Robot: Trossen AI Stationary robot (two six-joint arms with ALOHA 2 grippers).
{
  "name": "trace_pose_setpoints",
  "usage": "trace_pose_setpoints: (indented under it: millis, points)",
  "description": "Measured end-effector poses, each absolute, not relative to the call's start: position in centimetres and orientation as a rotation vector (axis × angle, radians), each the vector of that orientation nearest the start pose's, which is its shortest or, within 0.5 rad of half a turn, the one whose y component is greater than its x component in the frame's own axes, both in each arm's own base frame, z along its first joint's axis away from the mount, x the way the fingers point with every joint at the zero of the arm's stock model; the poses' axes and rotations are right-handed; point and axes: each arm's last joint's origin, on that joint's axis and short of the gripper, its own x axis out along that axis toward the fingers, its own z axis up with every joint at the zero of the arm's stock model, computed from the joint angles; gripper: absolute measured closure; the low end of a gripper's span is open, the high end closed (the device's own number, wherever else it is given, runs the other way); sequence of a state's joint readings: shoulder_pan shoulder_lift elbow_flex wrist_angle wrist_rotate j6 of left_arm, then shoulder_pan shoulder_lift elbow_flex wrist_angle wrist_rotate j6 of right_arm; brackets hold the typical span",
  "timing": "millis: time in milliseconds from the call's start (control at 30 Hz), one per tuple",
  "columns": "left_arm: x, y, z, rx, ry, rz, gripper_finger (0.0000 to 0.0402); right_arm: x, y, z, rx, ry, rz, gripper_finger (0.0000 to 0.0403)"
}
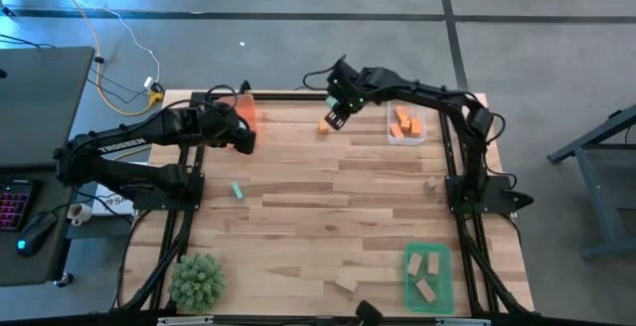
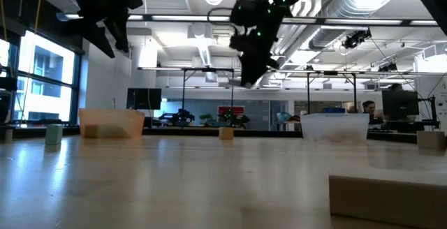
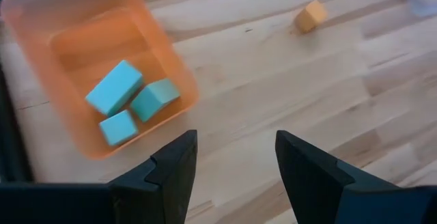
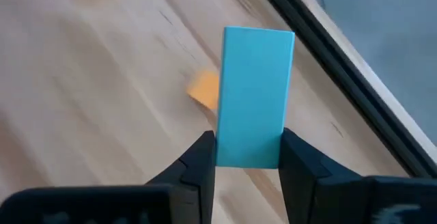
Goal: Sort & place blocks by color
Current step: Put the blue block into the orange bin
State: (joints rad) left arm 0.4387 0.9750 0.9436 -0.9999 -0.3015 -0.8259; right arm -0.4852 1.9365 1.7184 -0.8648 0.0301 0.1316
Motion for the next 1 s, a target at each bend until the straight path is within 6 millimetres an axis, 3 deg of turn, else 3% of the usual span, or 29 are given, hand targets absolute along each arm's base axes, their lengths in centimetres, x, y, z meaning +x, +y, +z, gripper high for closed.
trace_pose_setpoints:
  millis: [233,467,667,1000]
  points:
    - [15.9,8.3,30.0,-0.769,0.6,0.981,0.0215,37.9,-18.3,29.7,0.357,0.797,-0.385,0.0308]
    - [17.2,8.6,31.2,-0.691,0.503,0.789,0.0215,38.8,-17.2,30.8,0.332,0.692,-0.192,0.0308]
    - [17.7,9.2,32.1,-0.706,0.407,0.672,0.0215,38.5,-16.6,32.4,0.303,0.623,-0.125,0.0308]
    - [17.4,11.7,34.1,-0.77,0.149,0.621,0.0215,37.5,-15.9,36.5,0.309,0.421,-0.008,0.0308]
